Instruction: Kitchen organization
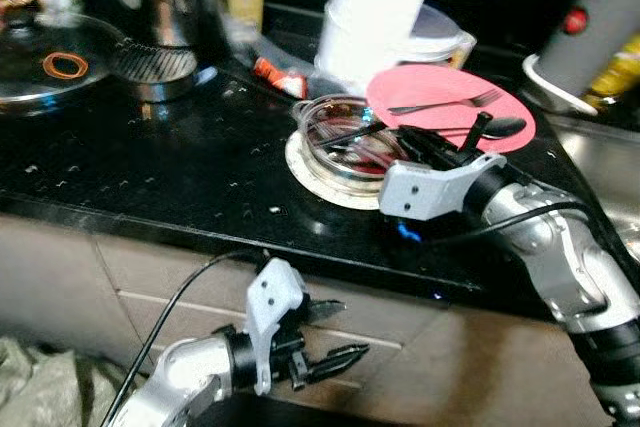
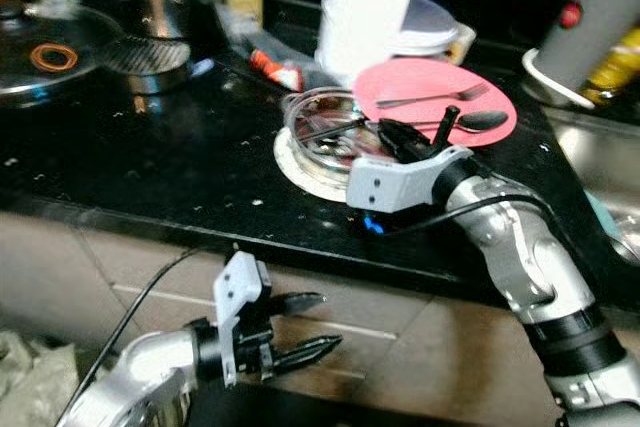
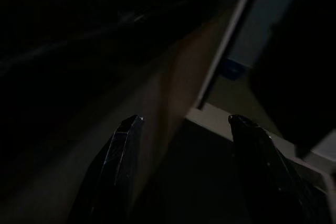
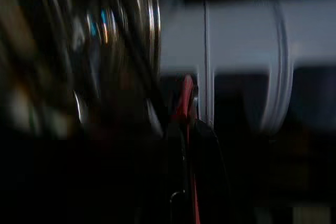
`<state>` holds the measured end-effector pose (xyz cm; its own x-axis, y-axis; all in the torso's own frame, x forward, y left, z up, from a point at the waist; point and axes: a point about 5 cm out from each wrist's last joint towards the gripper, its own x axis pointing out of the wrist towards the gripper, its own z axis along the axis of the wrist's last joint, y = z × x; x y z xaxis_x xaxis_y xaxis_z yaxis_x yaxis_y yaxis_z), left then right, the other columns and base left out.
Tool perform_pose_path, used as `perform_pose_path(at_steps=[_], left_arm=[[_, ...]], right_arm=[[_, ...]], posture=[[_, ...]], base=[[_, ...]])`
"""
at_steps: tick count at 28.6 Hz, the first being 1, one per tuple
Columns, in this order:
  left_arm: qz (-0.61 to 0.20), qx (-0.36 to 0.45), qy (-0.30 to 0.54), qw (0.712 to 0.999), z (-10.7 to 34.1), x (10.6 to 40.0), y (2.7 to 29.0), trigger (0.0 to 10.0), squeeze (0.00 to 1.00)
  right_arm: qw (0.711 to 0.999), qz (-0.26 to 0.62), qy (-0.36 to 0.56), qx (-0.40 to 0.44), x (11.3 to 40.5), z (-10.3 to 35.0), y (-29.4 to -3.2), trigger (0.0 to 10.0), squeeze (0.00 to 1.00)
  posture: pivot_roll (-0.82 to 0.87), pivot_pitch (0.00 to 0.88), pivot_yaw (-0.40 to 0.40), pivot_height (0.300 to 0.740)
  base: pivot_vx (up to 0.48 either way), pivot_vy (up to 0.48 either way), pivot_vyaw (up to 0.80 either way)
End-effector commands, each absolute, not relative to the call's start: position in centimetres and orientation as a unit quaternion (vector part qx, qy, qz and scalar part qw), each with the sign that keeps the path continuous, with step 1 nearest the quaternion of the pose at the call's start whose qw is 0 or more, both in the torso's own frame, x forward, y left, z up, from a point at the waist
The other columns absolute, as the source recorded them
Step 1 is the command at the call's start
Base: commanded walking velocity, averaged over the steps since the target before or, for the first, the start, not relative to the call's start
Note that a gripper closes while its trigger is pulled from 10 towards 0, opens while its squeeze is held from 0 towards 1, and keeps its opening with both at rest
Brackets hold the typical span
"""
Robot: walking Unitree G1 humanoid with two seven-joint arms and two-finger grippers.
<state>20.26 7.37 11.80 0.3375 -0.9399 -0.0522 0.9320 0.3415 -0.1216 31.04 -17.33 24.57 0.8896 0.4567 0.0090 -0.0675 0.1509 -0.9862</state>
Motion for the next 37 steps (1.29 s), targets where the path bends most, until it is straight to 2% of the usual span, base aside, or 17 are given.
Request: perform_pose_path(at_steps=[1,9,12,17,18,19,20,21,22,23,28,29,30,31,32,33,37], left_arm=[[-0.577,-0.042,0.061,0.814,11.7,20.1,7.2,10.0,0.0],[-0.575,-0.041,0.06,0.815,11.8,20.1,7.2,10.0,0.0],[-0.574,-0.041,0.06,0.816,11.8,20.1,7.1,10.0,0.0],[-0.573,-0.041,0.059,0.817,11.8,20.1,7.2,10.0,0.0],[-0.572,-0.041,0.059,0.817,11.8,20.1,7.2,10.0,0.0],[-0.572,-0.041,0.059,0.817,11.8,20.1,7.2,10.0,0.0],[-0.572,-0.041,0.059,0.817,11.8,20.1,7.2,10.0,0.0],[-0.571,-0.041,0.059,0.818,11.8,20.1,7.2,10.0,0.0],[-0.571,-0.041,0.059,0.818,11.8,20.1,7.2,10.0,0.0],[-0.571,-0.04,0.059,0.818,11.8,20.1,7.2,10.0,0.0],[-0.569,-0.04,0.058,0.819,11.8,20.1,7.2,10.0,0.0],[-0.569,-0.04,0.058,0.82,11.8,20.1,7.2,10.0,0.0],[-0.568,-0.04,0.058,0.82,11.8,20.1,7.2,10.0,0.0],[-0.568,-0.039,0.058,0.82,11.8,20.1,7.2,10.0,0.0],[-0.568,-0.039,0.058,0.82,11.8,20.1,7.2,10.0,0.0],[-0.568,-0.039,0.057,0.82,11.8,20.1,7.2,10.0,0.0],[-0.569,-0.038,0.057,0.82,11.8,20.1,7.2,10.0,0.0]], right_arm=[[0.753,0.16,-0.148,-0.621,31.1,25.0,-18.3,0.0,0.0],[0.766,0.159,-0.134,-0.608,31.5,24.4,-18.5,0.3,0.0],[0.768,0.17,-0.125,-0.605,31.5,23.5,-18.1,2.8,0.0],[0.77,0.169,-0.12,-0.603,31.5,23.0,-18.1,3.7,0.0],[0.771,0.168,-0.116,-0.603,31.6,22.8,-18.1,5.2,0.0],[0.77,0.17,-0.106,-0.606,31.6,22.3,-18.1,7.8,0.0],[0.77,0.17,-0.106,-0.606,31.6,22.3,-18.1,7.8,0.0],[0.77,0.17,-0.102,-0.606,31.6,22.0,-18.1,9.1,0.0],[0.77,0.17,-0.102,-0.606,31.6,22.0,-18.1,9.1,0.0],[0.77,0.173,-0.096,-0.606,31.6,21.6,-18.0,10.0,0.0],[0.773,0.171,-0.077,-0.606,31.5,20.3,-18.0,10.0,0.0],[0.778,0.165,-0.072,-0.602,31.5,20.0,-18.1,10.0,0.25],[0.78,0.163,-0.07,-0.601,31.5,20.0,-18.2,10.0,0.25],[0.783,0.161,-0.07,-0.597,31.5,20.0,-18.2,10.0,0.9],[0.783,0.161,-0.07,-0.597,31.5,20.0,-18.2,10.0,0.9],[0.789,0.155,-0.072,-0.59,31.5,20.0,-18.2,10.0,1.0],[0.806,0.145,-0.082,-0.568,31.6,20.4,-18.1,10.0,1.0]], posture=[[0.11,0.038,-0.153,0.74],[0.11,0.04,-0.156,0.74],[0.12,0.043,-0.158,0.74],[0.12,0.044,-0.157,0.74],[0.12,0.044,-0.157,0.74],[0.11,0.046,-0.157,0.74],[0.11,0.046,-0.157,0.74],[0.11,0.046,-0.157,0.74],[0.11,0.046,-0.157,0.74],[0.11,0.046,-0.157,0.74],[0.11,0.05,-0.157,0.74],[0.11,0.05,-0.157,0.74],[0.11,0.05,-0.157,0.74],[0.11,0.05,-0.157,0.74],[0.11,0.05,-0.157,0.74],[0.12,0.051,-0.156,0.74],[0.12,0.05,-0.156,0.74]], base=[[0.0,0.0,-0.8],[0.0,0.0,-0.57],[0.0,0.0,0.0],[0.0,0.0,0.0],[0.0,0.0,0.0],[0.0,0.0,0.0],[0.0,0.0,0.0],[0.0,0.0,0.0],[0.0,0.0,0.0],[0.0,0.0,0.0],[0.0,0.0,0.0],[0.0,0.0,0.0],[0.0,0.0,0.0],[0.0,0.0,0.0],[0.0,0.0,0.0],[0.0,0.0,0.0],[0.0,0.0,0.0]])
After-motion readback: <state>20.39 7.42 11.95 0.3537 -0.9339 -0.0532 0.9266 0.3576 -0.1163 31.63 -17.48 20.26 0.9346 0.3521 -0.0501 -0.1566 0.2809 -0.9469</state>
